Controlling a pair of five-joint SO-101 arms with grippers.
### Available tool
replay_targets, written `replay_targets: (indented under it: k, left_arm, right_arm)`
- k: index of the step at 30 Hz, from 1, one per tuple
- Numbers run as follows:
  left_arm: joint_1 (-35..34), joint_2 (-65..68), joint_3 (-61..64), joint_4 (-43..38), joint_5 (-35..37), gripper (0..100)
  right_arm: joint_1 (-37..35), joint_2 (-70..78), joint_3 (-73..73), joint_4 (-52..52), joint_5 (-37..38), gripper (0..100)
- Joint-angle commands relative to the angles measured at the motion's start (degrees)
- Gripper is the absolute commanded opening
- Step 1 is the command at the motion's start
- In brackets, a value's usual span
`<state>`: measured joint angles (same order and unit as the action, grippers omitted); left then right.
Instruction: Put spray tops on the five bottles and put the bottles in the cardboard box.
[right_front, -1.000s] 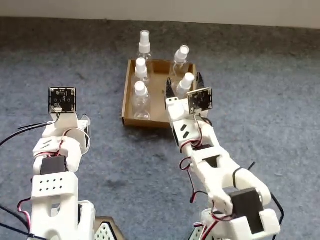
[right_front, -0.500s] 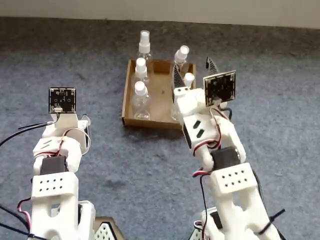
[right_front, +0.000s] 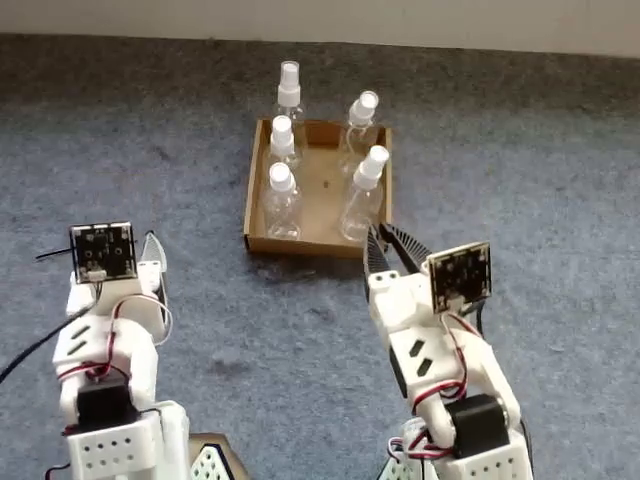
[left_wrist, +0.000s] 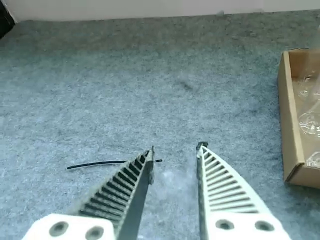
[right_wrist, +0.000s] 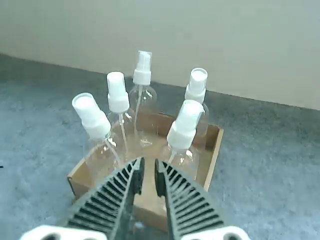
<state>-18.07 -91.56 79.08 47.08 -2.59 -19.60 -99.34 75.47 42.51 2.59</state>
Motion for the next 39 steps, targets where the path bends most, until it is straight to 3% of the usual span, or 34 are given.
replay_targets:
  k: [1, 7, 11, 17, 22, 27, 34, 39]
  left_arm:
    - [-0.7, -14.9, 7.3, 1.8, 0.3, 14]
    - [-0.7, -11.0, 13.9, -0.5, 0.3, 14]
    - [-0.7, -10.9, 18.2, -3.7, 0.2, 14]
    - [-0.7, -10.9, 18.2, 8.2, 0.2, 14]
    - [-0.7, -11.4, 18.2, 19.7, 0.2, 14]
    - [-0.6, -11.5, 18.2, 30.5, 0.4, 14]
    - [-0.6, -11.5, 18.2, 30.1, 0.4, 14]
    - [-0.6, -11.5, 18.2, 30.1, 0.4, 14]
  right_arm:
    - [2.3, -6.4, 1.1, 10.8, 0.3, 0.4]
    - [15.2, -6.3, 3.7, 12.5, 0.4, 0.4]
    - [17.6, -5.9, 11.5, 12.4, 0.4, 0.4]
    - [19.8, -5.5, 27.0, 1.7, 0.4, 0.4]
    - [23.7, -5.8, 29.8, 0.7, 0.3, 0.4]
    - [23.9, -5.4, 29.8, 9.3, 0.3, 0.4]
    - [24.1, -5.5, 29.8, 25.9, 0.3, 0.4]
    - [24.1, -5.8, 29.8, 29.1, 0.3, 0.4]
